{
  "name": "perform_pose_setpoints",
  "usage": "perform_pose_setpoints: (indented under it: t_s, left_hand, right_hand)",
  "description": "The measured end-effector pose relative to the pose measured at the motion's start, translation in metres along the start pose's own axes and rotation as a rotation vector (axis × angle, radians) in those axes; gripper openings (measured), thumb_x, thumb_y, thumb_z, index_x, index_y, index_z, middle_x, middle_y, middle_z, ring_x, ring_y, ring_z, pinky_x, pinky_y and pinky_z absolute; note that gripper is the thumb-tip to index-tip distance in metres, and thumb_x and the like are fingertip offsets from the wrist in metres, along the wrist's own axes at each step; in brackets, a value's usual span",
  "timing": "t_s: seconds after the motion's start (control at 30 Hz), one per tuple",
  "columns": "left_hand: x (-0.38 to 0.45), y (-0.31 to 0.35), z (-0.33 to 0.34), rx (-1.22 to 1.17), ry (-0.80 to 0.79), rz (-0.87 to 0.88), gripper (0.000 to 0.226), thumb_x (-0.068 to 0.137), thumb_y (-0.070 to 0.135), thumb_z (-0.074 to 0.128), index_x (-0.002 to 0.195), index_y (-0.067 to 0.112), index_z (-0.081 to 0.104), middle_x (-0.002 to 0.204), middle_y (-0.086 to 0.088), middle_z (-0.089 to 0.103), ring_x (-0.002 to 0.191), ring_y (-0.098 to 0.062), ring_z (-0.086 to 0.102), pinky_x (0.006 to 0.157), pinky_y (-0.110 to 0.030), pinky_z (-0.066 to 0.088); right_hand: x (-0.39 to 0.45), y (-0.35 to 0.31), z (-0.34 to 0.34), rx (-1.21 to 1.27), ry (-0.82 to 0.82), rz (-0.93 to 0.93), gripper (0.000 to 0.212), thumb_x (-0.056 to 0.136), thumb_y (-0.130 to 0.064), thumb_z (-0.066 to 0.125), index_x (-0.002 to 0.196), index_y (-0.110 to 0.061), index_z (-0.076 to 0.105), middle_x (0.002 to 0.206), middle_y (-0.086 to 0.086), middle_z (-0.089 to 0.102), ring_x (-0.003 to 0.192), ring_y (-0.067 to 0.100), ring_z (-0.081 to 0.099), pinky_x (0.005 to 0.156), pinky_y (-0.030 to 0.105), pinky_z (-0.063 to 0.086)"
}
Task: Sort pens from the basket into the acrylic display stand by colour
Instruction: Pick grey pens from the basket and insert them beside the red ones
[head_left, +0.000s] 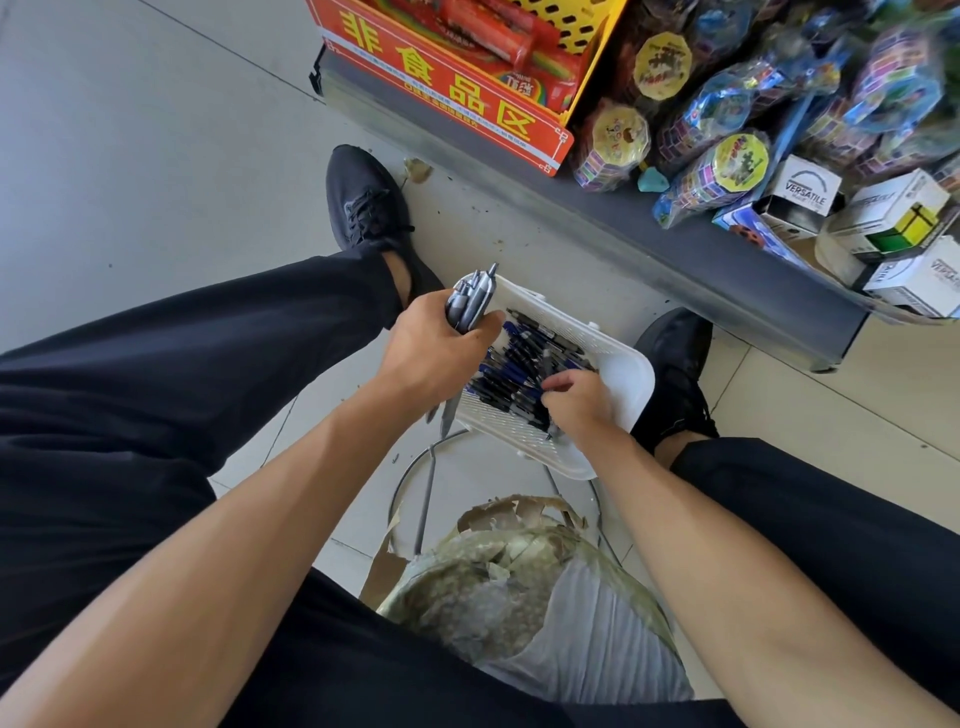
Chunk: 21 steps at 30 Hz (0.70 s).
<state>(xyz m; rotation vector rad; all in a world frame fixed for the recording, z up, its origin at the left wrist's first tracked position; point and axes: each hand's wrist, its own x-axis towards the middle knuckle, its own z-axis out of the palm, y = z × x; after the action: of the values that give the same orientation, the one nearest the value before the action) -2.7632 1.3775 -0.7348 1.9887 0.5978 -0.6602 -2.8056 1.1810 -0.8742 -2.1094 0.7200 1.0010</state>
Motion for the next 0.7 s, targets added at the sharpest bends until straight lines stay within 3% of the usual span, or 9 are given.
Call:
perform_pose_setpoints:
  t_s: [0.07, 0.17, 0.3, 0.4, 0.5, 0.6, 0.7]
  left_hand:
    - [0.0, -0.001, 0.001, 0.022, 0.008, 0.01, 0.033, 0.095, 0.037, 0.067, 0.092, 0.004, 0.063, 0.08, -0.018, 0.069, 0.064, -0.027, 0.063, 0.068, -0.046, 0.059]
    - [-0.001, -0.002, 0.003, 0.032, 0.02, 0.018, 0.042, 0.092, 0.043, 0.07, 0.088, 0.002, 0.062, 0.076, -0.018, 0.067, 0.058, -0.019, 0.054, 0.059, -0.04, 0.053]
    - [-0.001, -0.001, 0.004, -0.009, 0.037, 0.012, 0.053, 0.088, 0.051, 0.072, 0.083, -0.001, 0.061, 0.063, -0.013, 0.059, 0.049, -0.013, 0.045, 0.048, -0.027, 0.041]
    - [-0.004, 0.002, 0.004, -0.053, 0.043, 0.027, 0.052, 0.082, 0.053, 0.078, 0.069, 0.008, 0.055, 0.054, 0.002, 0.048, 0.041, -0.005, 0.038, 0.041, -0.018, 0.034]
    - [-0.007, 0.005, 0.002, -0.102, 0.046, 0.043, 0.05, 0.071, 0.047, 0.089, 0.065, 0.015, 0.052, 0.053, 0.01, 0.046, 0.042, -0.002, 0.039, 0.04, -0.01, 0.031]
    - [-0.007, 0.005, 0.001, -0.095, 0.032, 0.049, 0.051, 0.06, 0.047, 0.095, 0.069, 0.013, 0.059, 0.054, 0.01, 0.053, 0.046, -0.001, 0.044, 0.044, -0.013, 0.037]
    - [-0.006, 0.005, 0.001, -0.076, 0.033, 0.044, 0.042, 0.062, 0.042, 0.096, 0.064, 0.021, 0.059, 0.05, 0.012, 0.056, 0.043, 0.003, 0.047, 0.042, -0.01, 0.036]
  right_hand:
    - [-0.006, -0.001, -0.001, 0.078, -0.021, 0.012, 0.017, 0.085, -0.007, 0.071, 0.088, -0.023, 0.066, 0.085, -0.001, 0.07, 0.081, 0.023, 0.069, 0.073, 0.034, 0.06]
    - [-0.018, -0.01, -0.006, 0.278, -0.098, -0.033, 0.023, 0.083, 0.0, 0.075, 0.09, -0.017, 0.061, 0.09, 0.004, 0.072, 0.074, 0.015, 0.068, 0.056, 0.02, 0.052]
    - [-0.039, -0.031, -0.014, 0.554, -0.206, -0.118, 0.031, 0.078, 0.003, 0.08, 0.095, -0.013, 0.06, 0.089, 0.002, 0.078, 0.082, 0.014, 0.073, 0.078, 0.025, 0.057]
    - [-0.05, -0.044, -0.018, 0.743, -0.304, -0.177, 0.035, 0.078, 0.008, 0.08, 0.099, -0.011, 0.061, 0.09, 0.003, 0.079, 0.085, 0.015, 0.074, 0.08, 0.027, 0.057]
    - [-0.059, -0.059, -0.021, 0.823, -0.403, -0.283, 0.038, 0.076, 0.01, 0.08, 0.106, -0.005, 0.063, 0.102, 0.014, 0.077, 0.099, 0.027, 0.073, 0.094, 0.041, 0.057]
    - [-0.067, -0.072, -0.024, 0.864, -0.459, -0.348, 0.039, 0.074, 0.016, 0.077, 0.1, -0.008, 0.061, 0.095, 0.012, 0.075, 0.092, 0.026, 0.072, 0.099, 0.047, 0.055]
    - [-0.069, -0.082, -0.024, 0.883, -0.477, -0.362, 0.045, 0.071, 0.019, 0.076, 0.1, -0.01, 0.057, 0.088, 0.008, 0.075, 0.086, 0.024, 0.072, 0.097, 0.05, 0.055]
